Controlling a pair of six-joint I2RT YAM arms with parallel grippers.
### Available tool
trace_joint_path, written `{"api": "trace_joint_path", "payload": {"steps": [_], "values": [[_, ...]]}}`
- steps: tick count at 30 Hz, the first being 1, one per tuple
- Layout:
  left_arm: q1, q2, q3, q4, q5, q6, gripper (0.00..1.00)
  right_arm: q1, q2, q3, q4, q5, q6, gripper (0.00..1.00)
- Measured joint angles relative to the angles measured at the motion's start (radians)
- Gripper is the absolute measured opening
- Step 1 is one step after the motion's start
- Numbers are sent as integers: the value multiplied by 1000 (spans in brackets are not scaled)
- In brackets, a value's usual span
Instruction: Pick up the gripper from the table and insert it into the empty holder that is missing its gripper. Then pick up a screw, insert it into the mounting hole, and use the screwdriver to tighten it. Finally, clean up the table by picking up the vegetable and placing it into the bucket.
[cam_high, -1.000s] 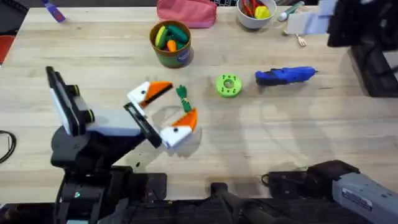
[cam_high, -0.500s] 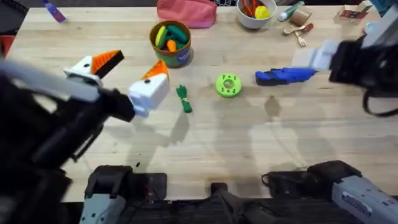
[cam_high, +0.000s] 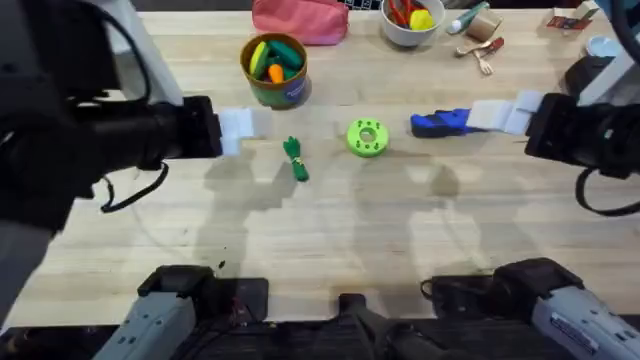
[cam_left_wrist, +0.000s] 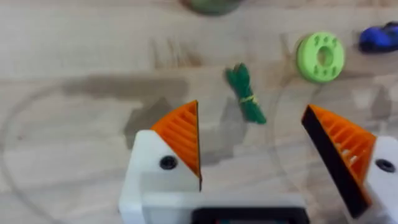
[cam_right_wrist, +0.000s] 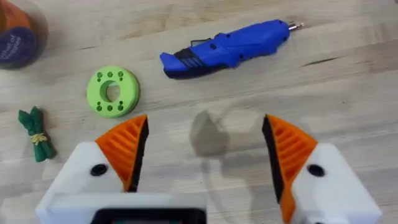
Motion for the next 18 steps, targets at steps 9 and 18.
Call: {"api": "trace_joint_path", "payload": {"steps": [9,18], "values": [[-293,395,95,-63,-231,-206,988,0,0,0,2,0,0,992],[-434,721,242,-32,-283,-444,988,0,0,0,2,0,0,991]]}}
